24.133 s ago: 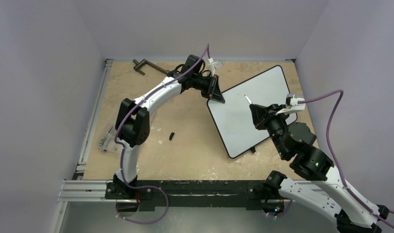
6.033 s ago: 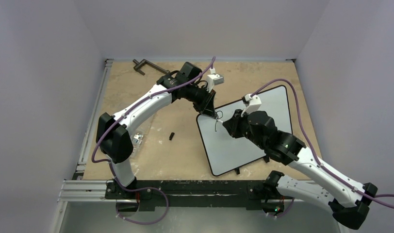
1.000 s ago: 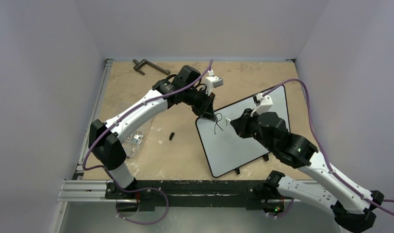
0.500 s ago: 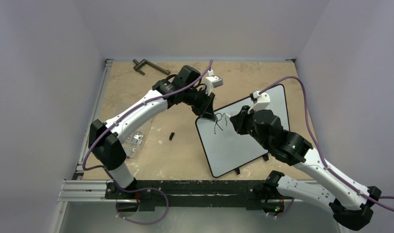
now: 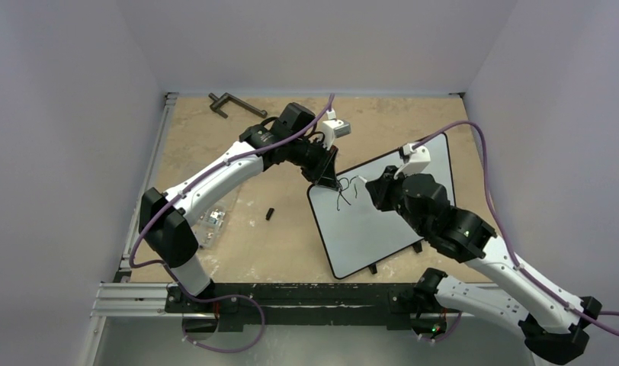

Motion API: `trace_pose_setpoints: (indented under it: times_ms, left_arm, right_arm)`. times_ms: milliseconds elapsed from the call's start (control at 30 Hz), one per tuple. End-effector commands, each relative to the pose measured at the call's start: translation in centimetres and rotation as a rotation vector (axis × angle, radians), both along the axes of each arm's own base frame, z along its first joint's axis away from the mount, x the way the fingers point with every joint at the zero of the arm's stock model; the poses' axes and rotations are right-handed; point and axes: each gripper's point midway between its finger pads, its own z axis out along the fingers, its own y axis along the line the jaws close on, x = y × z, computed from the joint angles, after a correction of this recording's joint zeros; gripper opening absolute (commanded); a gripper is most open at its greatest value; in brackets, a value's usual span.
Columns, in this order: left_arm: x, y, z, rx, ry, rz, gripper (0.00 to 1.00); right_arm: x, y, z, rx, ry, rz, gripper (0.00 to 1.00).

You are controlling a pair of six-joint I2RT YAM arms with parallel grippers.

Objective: Write a sentence on the whiteboard

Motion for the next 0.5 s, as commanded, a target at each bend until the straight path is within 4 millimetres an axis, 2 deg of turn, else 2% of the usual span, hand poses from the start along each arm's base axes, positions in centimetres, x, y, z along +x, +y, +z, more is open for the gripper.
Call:
trace_pose_setpoints:
  times_ms: [0,100,267,467]
  left_arm:
    - [2.3,0.8,1.6,0.006,-0.173,0.055,0.00]
    - [2.3,0.9,1.5,0.008,-0.173,0.057,0.00]
    - [2.3,0.9,1.5,0.008,-0.172,0.057,0.00]
    - [2.3,0.9,1.5,0.007,-0.172,0.058,0.00]
  right_arm:
    - [-0.2,-0.5,3.2,0.054,-0.082,0.006,0.00]
    - [-0.2,-1.5,3.3,0.043,-0.091,-0.028,0.00]
    - [-0.2,-3.5,2.2,-0.010,-0.074,-0.109,0.00]
    - [-0.3,-4.4,1.5,-0.031,-0.067,-0.148,0.00]
